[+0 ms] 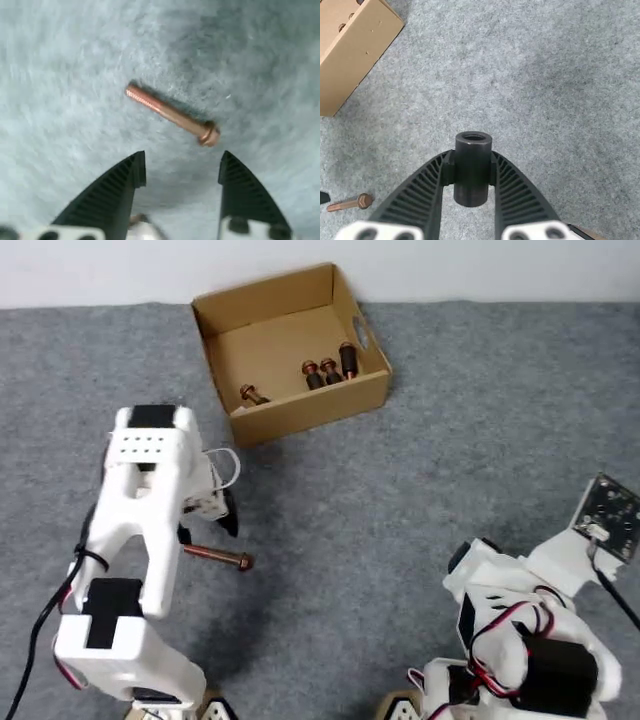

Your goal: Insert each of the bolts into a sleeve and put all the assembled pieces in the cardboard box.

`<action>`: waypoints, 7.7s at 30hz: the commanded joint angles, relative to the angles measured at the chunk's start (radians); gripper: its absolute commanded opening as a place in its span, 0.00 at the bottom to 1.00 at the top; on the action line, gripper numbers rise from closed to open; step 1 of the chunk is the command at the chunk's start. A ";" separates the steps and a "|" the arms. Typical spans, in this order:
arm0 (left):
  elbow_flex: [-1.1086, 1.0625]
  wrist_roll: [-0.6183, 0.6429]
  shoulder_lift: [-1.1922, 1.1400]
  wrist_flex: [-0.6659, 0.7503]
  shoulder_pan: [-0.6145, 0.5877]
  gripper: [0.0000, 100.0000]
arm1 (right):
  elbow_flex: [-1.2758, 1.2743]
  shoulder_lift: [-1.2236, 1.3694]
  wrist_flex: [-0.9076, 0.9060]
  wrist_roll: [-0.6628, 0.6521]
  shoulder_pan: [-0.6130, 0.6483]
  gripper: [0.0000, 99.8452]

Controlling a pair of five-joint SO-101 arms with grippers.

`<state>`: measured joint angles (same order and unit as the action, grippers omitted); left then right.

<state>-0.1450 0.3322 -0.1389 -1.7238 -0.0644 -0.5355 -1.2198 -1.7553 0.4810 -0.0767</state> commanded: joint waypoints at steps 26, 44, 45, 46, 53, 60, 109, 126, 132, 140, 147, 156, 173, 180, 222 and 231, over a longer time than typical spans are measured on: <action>-0.090 -1.502 -0.006 0.284 0.101 0.24 | 0.011 -0.004 -0.036 -0.038 -0.010 0.01; -0.099 -1.498 -0.193 0.384 0.120 0.24 | 0.011 -0.004 -0.028 -0.044 -0.010 0.01; -0.076 -1.498 -0.213 0.373 0.120 0.24 | 0.011 -0.002 -0.024 -0.044 -0.010 0.01; -0.048 -1.496 -0.230 0.351 0.120 0.23 | 0.011 -0.002 -0.022 -0.044 -0.010 0.01; 0.015 -1.496 -0.313 0.288 0.155 0.05 | 0.011 -0.002 -0.022 -0.044 -0.008 0.01; 0.016 -1.498 -0.313 0.196 0.181 0.01 | 0.011 -0.002 -0.022 -0.044 -0.008 0.01; -0.506 0.077 1.588 0.568 0.247 0.00 | -0.207 -0.213 0.418 -0.187 0.585 0.01; -0.783 0.222 1.953 0.755 0.434 0.01 | -0.425 -0.217 0.730 -0.589 0.883 0.01; -0.788 0.334 1.952 0.753 0.436 0.01 | -0.434 -0.208 0.788 -0.681 0.963 0.01; -0.845 0.338 1.952 0.755 0.526 0.01 | -0.433 -0.208 0.865 -0.763 0.977 0.01; -0.915 0.338 1.953 0.755 0.512 0.01 | -0.427 -0.209 0.883 -0.772 0.977 0.01; -0.974 0.301 1.952 0.683 0.565 0.01 | -0.427 -0.217 0.883 -0.806 0.974 0.01; -0.834 0.186 1.950 0.496 0.588 0.23 | -0.431 -0.216 0.875 -0.801 0.964 0.01; -0.794 0.133 1.950 0.497 0.388 0.22 | -0.434 -0.208 0.869 -0.680 0.819 0.01; -1.538 -0.293 1.953 0.672 -0.034 0.01 | 0.703 0.951 0.763 -0.284 0.298 0.01; -1.538 -0.293 1.953 0.672 -0.031 0.01 | 0.795 1.276 1.101 -0.486 0.390 0.01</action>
<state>-1.6886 0.0468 1.8082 -1.0748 -0.0921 0.1795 0.0061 -0.7702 0.0529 0.2915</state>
